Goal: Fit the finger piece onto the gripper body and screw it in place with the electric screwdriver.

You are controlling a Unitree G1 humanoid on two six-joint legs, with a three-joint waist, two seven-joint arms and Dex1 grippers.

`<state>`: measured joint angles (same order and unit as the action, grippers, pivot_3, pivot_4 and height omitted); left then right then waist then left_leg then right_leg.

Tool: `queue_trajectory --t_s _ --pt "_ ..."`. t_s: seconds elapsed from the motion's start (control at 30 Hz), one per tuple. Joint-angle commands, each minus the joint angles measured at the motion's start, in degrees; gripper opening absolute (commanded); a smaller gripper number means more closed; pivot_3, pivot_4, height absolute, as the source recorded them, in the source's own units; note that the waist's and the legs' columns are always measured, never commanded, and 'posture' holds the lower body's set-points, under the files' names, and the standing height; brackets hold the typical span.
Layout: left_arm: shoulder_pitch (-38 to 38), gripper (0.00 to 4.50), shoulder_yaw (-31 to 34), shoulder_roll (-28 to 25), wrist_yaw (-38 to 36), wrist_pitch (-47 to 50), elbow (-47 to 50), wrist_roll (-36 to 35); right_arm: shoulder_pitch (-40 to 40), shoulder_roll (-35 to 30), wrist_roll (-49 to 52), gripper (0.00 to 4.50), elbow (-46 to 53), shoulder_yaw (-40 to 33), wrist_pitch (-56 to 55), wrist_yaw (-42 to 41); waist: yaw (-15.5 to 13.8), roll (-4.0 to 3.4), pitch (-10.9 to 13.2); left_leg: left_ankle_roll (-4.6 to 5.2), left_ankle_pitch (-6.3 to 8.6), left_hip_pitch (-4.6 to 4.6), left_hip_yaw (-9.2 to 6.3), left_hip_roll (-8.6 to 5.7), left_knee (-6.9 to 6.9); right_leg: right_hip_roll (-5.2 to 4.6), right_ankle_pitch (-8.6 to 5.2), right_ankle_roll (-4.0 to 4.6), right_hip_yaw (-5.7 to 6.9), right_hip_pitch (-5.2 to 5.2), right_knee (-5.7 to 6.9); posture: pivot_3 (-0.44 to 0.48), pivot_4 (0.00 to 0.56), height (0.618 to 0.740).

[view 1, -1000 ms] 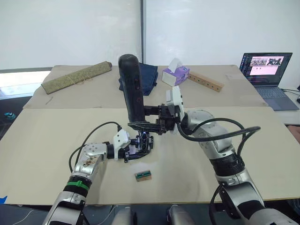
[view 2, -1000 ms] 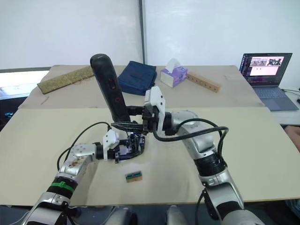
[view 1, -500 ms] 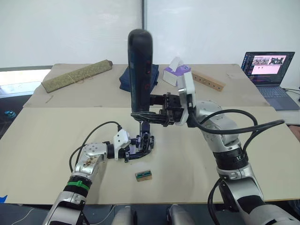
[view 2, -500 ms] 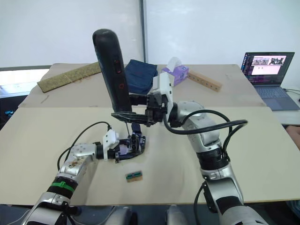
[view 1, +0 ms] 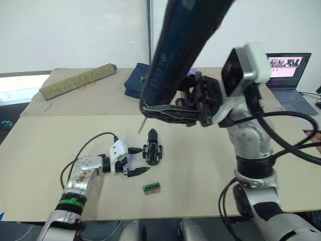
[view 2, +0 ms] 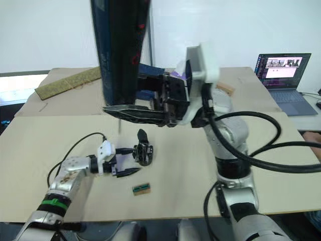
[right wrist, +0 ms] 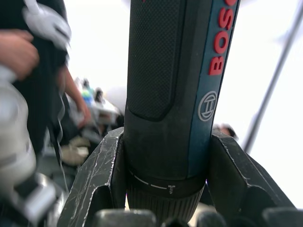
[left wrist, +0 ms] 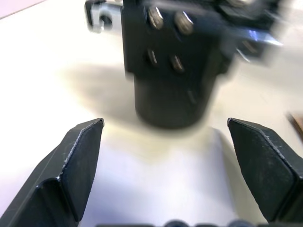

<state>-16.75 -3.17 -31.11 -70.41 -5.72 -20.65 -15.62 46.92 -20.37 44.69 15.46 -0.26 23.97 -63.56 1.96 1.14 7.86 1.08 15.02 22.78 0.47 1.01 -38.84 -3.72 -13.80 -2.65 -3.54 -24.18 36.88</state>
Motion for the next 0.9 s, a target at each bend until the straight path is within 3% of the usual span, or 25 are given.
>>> queue_trajectory --t_s 0.03,0.2,0.3,0.4,0.5,0.77,0.9 --pt "5.38 4.46 6.12 -5.56 -3.54 0.19 1.29 -4.26 -6.18 -7.77 1.36 1.95 2.71 -6.51 1.11 -1.29 0.13 0.00 0.01 0.00 0.00 0.01 0.00 -0.04 0.02 -0.22 -0.01 0.02 0.14 0.00 -0.04 0.000 0.150 0.740" --pt "11.45 4.46 12.30 -10.12 -8.69 -2.75 3.71 -9.24 -18.37 -14.69 0.89 1.95 4.59 -12.86 -0.48 -1.09 0.20 -0.18 0.20 0.00 0.00 0.14 0.04 -0.11 0.10 -0.70 -0.02 0.02 0.26 -0.11 -0.15 0.000 0.150 0.740" --pt "15.93 4.46 16.03 -12.61 -12.71 -7.10 5.00 -11.04 -31.17 -16.17 -1.25 1.95 6.85 -18.63 -3.58 -0.23 -0.44 -0.02 0.19 -0.01 0.01 0.19 -0.13 -0.06 0.18 -0.73 -0.05 0.06 0.56 -0.01 -0.38 0.000 0.150 0.740" --pt "17.58 4.46 16.69 -13.29 -13.80 -7.03 6.06 -11.79 -36.68 -16.43 -2.59 1.95 7.71 -19.45 -5.86 -0.10 -0.99 -0.33 0.37 -0.02 0.00 0.36 -0.13 -0.10 0.17 -0.89 -0.04 0.05 0.63 -0.06 -0.54 0.000 0.150 0.740" --pt "18.61 4.46 15.60 -13.42 -14.44 -5.49 8.90 -12.06 -37.78 -15.82 -2.35 1.95 9.34 -18.21 -6.42 0.89 -0.89 -0.45 0.44 0.06 -0.06 0.34 -0.03 -0.17 0.10 -1.01 0.03 0.01 0.62 0.00 -0.55 0.000 0.150 0.740" --pt "19.80 4.46 8.09 -11.60 -10.83 -2.01 24.17 -10.13 -33.86 -7.34 4.55 1.95 22.59 -4.76 -0.43 10.68 -0.93 -0.45 0.45 0.06 -0.06 0.37 -0.12 -0.11 0.11 -0.44 0.04 -0.01 0.79 -0.02 -0.51 0.000 0.150 0.740" --pt "22.20 4.46 1.98 -9.59 -7.93 -1.89 27.81 -5.73 -32.52 -4.06 -0.28 1.95 20.73 2.34 -4.26 7.64 -0.97 -0.44 0.45 0.07 -0.06 0.39 -0.08 -0.20 0.01 -0.54 0.05 -0.06 0.79 0.06 -0.59 0.000 0.150 0.740"
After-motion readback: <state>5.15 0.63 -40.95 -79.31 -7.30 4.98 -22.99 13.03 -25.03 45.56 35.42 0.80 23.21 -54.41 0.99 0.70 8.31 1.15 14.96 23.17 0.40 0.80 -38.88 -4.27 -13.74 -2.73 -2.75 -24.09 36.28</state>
